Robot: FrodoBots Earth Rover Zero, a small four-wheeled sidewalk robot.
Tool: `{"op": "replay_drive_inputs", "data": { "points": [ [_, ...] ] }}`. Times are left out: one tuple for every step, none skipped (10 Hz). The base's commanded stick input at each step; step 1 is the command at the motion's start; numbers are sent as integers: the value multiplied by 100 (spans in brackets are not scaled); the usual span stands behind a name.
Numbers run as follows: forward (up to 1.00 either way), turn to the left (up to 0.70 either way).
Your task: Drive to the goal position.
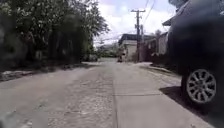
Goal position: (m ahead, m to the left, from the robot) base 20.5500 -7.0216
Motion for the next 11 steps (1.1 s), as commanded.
{"op": "replay_drive_inputs", "data": {
  "points": [
    [100, -31],
    [100, -39],
    [100, -34],
    [100, -7],
    [100, -2],
    [100, -3],
    [100, -4],
    [100, -6],
    [100, -26],
    [100, -39],
    [100, -40]
  ]
}}
